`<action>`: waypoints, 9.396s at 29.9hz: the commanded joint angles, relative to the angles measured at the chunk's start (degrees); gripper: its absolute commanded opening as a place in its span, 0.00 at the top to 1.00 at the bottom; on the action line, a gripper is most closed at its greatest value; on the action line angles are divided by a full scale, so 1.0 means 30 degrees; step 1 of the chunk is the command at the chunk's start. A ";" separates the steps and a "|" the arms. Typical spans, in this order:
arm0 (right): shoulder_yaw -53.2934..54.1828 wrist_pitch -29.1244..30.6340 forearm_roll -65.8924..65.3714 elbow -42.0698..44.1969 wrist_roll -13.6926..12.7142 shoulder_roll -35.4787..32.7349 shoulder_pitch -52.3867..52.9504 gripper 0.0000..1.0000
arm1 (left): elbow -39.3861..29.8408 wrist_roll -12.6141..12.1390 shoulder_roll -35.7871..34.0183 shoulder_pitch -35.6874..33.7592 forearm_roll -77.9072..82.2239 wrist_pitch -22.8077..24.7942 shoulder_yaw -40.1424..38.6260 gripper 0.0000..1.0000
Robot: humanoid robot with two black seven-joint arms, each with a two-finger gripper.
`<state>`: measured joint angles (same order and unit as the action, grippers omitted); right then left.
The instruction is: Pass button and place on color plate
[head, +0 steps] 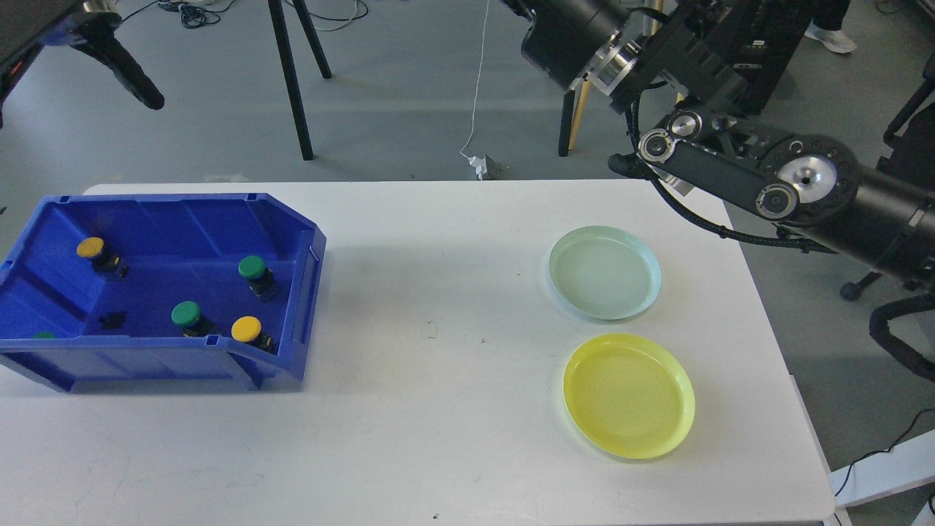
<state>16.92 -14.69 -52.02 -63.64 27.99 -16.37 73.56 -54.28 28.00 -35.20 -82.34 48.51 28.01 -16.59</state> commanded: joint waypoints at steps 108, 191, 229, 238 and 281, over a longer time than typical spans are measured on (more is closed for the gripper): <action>-0.6604 0.3726 0.0788 -0.6117 0.0003 -1.0213 -0.6235 0.80 | 0.5614 0.0000 -0.0543 0.0052 -0.0555 -0.0003 -0.2673 0.01; -0.6197 0.3521 0.2985 -0.4833 -0.1068 -1.1391 -0.7877 0.06 | 0.1681 0.0000 -0.3888 1.0951 1.5733 -0.0003 0.1193 0.01; -0.6285 0.3433 0.2634 -0.4833 -0.1097 -1.0921 -0.8229 0.06 | 1.0302 0.0000 0.2505 1.0190 1.6965 -0.3682 0.3860 0.79; -0.6285 0.3433 0.2634 -0.4687 -0.1097 -1.0716 -0.8230 0.06 | 1.0273 0.0000 0.2214 0.9984 1.6847 -0.3331 0.3860 0.89; -0.6285 0.3051 0.2546 -0.4101 -0.1039 -0.9866 -0.8230 0.06 | 0.6616 0.0000 -0.1798 0.8285 1.6965 -0.0003 0.5882 0.06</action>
<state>-1.94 -5.61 -44.38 -76.42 24.80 -46.04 48.87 -29.93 27.99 -38.10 -56.73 99.36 27.97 1.15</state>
